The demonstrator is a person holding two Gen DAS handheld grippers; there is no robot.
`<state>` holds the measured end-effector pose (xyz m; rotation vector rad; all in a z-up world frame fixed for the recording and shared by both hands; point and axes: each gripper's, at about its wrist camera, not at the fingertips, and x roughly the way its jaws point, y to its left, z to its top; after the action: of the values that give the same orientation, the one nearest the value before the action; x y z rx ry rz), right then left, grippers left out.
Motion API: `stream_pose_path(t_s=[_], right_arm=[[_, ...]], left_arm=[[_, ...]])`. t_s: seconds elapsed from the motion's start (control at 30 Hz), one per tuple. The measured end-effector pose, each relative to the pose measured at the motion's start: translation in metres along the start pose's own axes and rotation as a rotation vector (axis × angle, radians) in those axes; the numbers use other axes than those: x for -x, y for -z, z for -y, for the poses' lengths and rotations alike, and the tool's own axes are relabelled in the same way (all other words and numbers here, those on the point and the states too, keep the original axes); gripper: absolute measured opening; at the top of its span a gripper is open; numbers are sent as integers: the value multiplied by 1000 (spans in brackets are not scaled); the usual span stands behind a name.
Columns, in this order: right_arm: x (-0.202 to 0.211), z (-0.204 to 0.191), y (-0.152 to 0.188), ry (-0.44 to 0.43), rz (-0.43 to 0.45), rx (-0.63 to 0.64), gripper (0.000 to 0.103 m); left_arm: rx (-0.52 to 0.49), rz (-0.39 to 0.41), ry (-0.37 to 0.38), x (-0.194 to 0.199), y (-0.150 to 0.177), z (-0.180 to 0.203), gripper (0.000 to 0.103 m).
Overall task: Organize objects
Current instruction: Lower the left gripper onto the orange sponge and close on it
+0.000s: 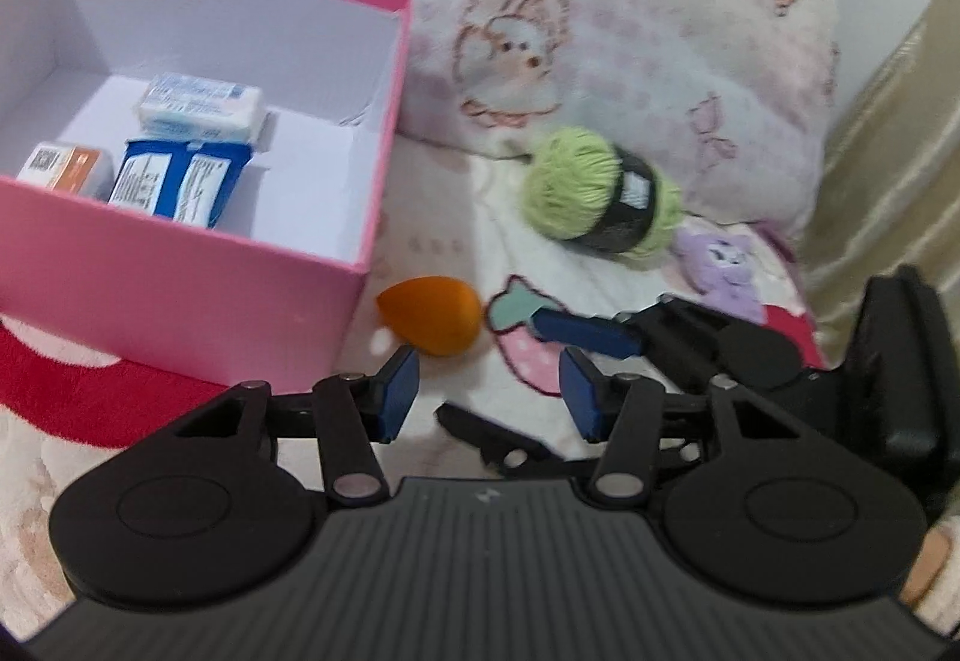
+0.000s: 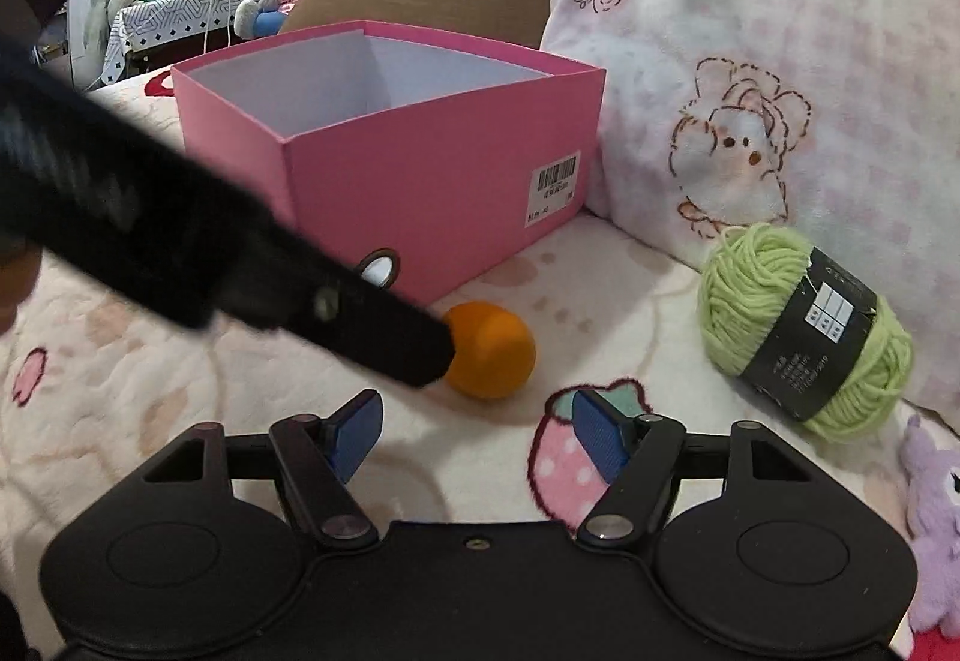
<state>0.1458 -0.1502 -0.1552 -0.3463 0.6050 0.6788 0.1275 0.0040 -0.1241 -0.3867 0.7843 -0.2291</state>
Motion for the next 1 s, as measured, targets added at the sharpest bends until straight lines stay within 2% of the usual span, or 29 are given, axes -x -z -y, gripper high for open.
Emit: stream_pose_path(t_s=[0.07,0.13,0.23,0.3,0.4,0.53,0.9,1.0], right_arm=[[-5,4,-2,-9,8,-13,72],[-13,5,-5,-14,3,-5,67],[-22,6,-5,-42,2,-22,60],[-25,7,-3,-49,14,-51,60],[-22,10,-2,-22,23,-71,42],[-8,6,1,-14,32,-88,41],[26,8,12,14,-51,-178,41],[38,3,18,45,-60,-164,41]], left_arm=[[1,-3,-17,-4,3,-1,47],[-1,-11,-17,-7,5,-1,46],[-45,5,-61,-11,3,6,43],[-47,11,-61,-12,1,8,43],[-31,7,-60,-13,0,9,43],[-10,-4,-53,-14,0,10,43],[1,-43,-20,-20,8,16,43],[-9,-55,-3,-21,11,20,46]])
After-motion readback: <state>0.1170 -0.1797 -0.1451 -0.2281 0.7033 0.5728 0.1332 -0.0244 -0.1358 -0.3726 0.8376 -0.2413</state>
